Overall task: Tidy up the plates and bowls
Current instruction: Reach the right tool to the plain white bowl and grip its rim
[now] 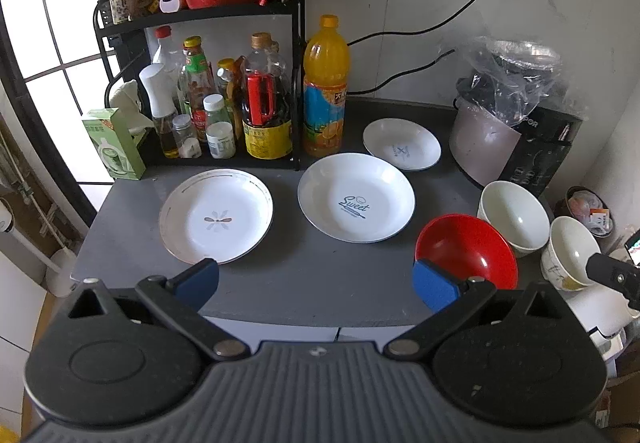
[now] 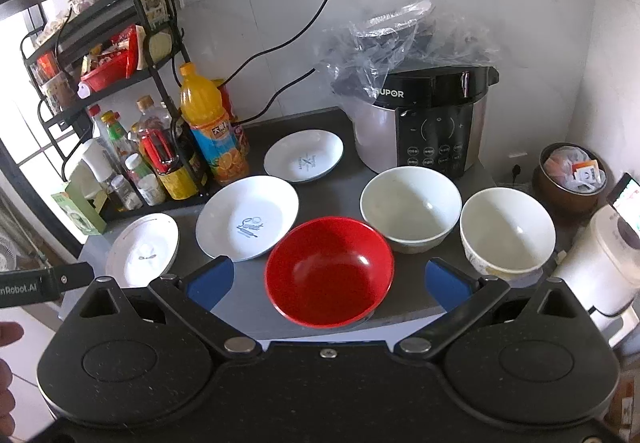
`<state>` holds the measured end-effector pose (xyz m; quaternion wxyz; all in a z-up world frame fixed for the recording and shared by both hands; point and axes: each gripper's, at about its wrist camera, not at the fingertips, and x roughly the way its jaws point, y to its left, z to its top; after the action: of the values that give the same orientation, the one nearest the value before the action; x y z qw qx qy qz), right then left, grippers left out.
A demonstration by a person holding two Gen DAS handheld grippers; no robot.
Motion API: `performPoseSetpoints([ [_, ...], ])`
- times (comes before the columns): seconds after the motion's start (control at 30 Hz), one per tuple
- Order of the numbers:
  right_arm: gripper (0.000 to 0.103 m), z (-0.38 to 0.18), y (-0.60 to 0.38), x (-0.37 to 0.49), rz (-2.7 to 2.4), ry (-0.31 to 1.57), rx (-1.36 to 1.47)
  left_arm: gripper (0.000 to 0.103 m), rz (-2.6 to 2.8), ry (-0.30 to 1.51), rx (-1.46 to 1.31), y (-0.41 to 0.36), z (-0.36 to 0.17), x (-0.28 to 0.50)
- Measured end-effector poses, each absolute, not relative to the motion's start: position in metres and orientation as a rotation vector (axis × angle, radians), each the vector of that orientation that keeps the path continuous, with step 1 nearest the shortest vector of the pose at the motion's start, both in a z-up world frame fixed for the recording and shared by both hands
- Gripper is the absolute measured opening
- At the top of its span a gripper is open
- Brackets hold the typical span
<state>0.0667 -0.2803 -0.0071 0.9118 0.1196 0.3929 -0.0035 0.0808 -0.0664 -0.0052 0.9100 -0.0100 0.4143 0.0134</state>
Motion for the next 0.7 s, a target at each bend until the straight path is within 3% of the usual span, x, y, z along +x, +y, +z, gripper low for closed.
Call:
performPoseSetpoints([
  [0.7, 0.103, -0.051, -0.352, 0.120, 0.050, 0.866, 0.271, 0.102, 0.091, 0.937, 0.021, -0.129, -0.025, 0.137],
])
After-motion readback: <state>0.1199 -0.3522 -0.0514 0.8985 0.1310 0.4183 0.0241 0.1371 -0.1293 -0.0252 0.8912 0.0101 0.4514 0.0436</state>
